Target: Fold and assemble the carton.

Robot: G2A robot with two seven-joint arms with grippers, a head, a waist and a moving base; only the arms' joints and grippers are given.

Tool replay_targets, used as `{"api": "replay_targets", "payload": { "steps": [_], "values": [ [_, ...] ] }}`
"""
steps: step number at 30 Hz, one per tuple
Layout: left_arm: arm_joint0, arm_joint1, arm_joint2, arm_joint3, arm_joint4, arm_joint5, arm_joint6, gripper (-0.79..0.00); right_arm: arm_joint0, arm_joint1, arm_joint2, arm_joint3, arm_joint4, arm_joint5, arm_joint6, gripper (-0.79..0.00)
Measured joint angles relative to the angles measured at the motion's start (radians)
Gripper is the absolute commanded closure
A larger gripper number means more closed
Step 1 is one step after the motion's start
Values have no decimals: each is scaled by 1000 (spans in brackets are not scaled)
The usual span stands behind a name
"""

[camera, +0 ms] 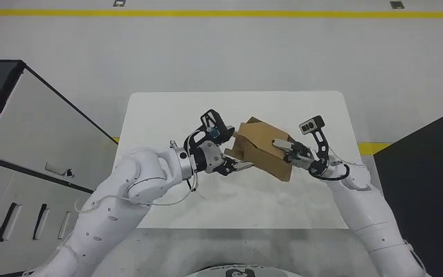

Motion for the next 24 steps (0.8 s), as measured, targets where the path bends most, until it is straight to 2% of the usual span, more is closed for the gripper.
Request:
{"api": "replay_targets", "payload": {
  "steps": [6,12,24],
  "values": [
    [-3,-1,11,-3,25,-6,3,-339,0,-2,0,0,3,-11,4,0],
    [-5,-2,16,0,25,-8,6,-314,0,-4,-1,1,8,-8,-4,0],
    [-3,-3,2,0,48,15,27,-336,2,-8,2,19,-9,14,-51,0]
  ]
}}
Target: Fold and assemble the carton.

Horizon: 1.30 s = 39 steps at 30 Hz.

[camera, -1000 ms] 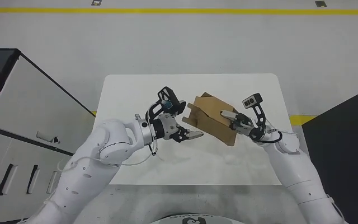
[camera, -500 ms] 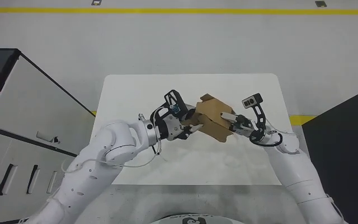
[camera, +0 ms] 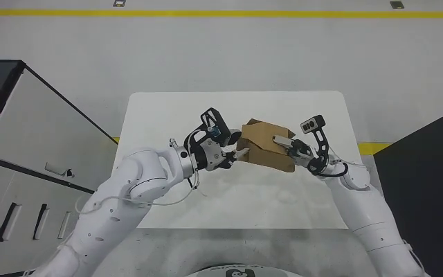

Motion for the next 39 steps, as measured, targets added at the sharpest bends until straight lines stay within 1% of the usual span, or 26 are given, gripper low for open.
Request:
{"api": "replay_targets", "payload": {
  "steps": [8,14,27,39],
  "values": [
    [8,1,-13,2,5,14,4,-302,0,-4,6,10,29,-7,-17,0],
    [-2,-3,15,-5,25,-4,-8,-289,1,-9,4,13,41,-2,-43,0],
    [-45,-17,68,16,49,23,-6,-308,10,-16,-6,13,40,3,-40,0],
    [-52,-23,74,26,49,36,-2,-314,18,-22,-8,24,41,1,-35,0]
  ]
}}
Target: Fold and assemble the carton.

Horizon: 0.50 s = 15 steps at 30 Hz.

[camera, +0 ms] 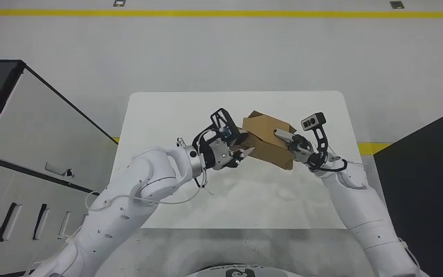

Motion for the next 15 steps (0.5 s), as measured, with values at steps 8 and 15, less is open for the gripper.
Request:
{"api": "replay_targets", "payload": {
  "steps": [8,15],
  "values": [
    [0,-2,0,2,-12,-10,2,-228,2,-3,1,2,-6,1,-10,0],
    [3,-3,-1,-1,-15,-18,2,-151,-5,-5,6,-1,-17,8,-36,0]
  ]
}}
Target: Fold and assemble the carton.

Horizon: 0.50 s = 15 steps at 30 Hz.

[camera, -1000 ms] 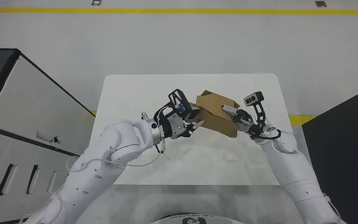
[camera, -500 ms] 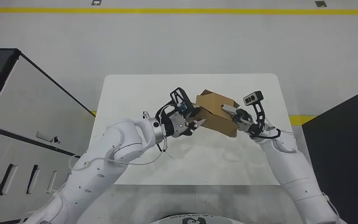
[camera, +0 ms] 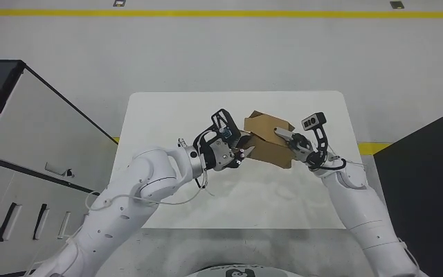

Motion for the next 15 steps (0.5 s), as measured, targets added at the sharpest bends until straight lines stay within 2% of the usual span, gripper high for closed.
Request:
{"api": "replay_targets", "payload": {
  "steps": [15],
  "values": [
    [9,0,-6,-10,-10,-30,6,-129,-11,-3,10,-11,-13,23,-32,0]
  ]
}}
